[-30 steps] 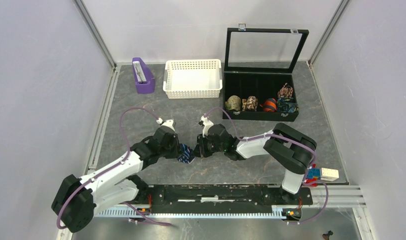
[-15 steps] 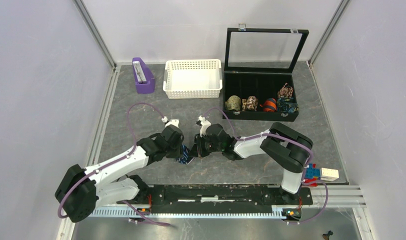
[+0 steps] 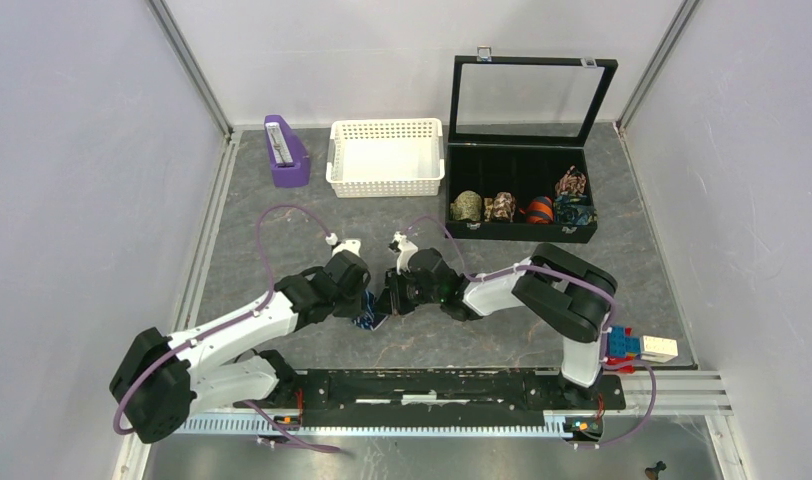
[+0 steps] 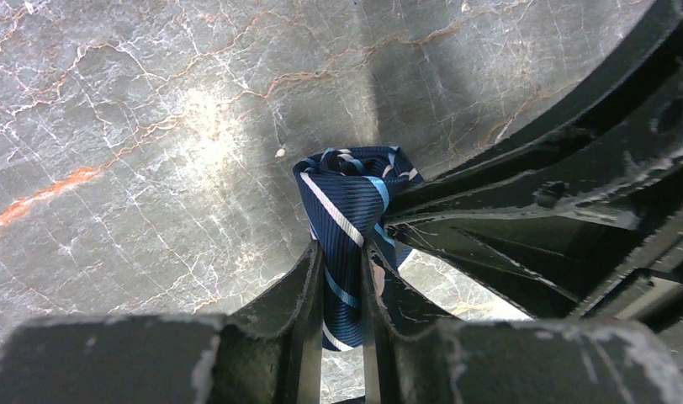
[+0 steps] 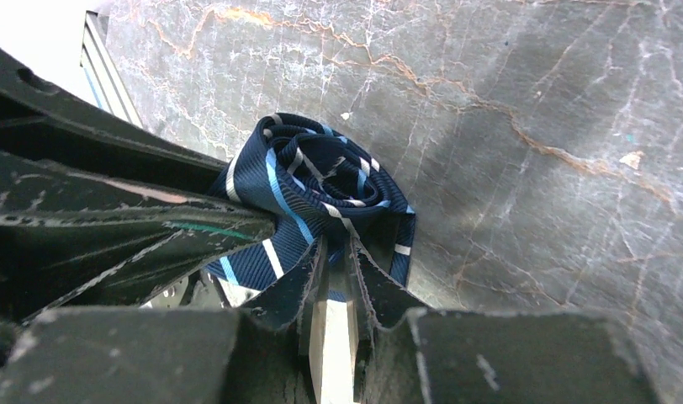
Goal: Roll the ties
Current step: Roll the tie at the center of the board.
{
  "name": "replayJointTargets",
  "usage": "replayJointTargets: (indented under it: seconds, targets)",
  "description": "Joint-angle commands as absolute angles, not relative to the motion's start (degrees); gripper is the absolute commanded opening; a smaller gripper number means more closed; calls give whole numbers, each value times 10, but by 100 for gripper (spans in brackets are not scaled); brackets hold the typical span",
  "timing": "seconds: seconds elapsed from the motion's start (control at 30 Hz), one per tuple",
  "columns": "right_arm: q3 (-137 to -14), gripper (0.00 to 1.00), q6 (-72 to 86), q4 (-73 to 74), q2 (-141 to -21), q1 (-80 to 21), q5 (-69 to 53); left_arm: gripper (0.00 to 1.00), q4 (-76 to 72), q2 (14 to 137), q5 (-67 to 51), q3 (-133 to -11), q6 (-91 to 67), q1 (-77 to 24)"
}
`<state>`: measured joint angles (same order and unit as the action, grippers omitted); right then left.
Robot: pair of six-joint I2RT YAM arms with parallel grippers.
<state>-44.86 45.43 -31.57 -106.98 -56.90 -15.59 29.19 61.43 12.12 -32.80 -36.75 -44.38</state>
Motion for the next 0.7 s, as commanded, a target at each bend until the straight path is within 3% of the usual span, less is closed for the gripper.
replayJointTargets:
  seconds: [0.0,0.43,0.67]
  targets:
    - [-474,19,466,-351,-1091,-574,-170,19,297,614,141,-355,-351,-451]
    - [-485,18,479,-372,-1117,-575,-190,19,321,635,168,-373,-356,-470]
    - [-462,18,457,-343,-1085,-567,-186,18,394,696,274,-422,-379,-517]
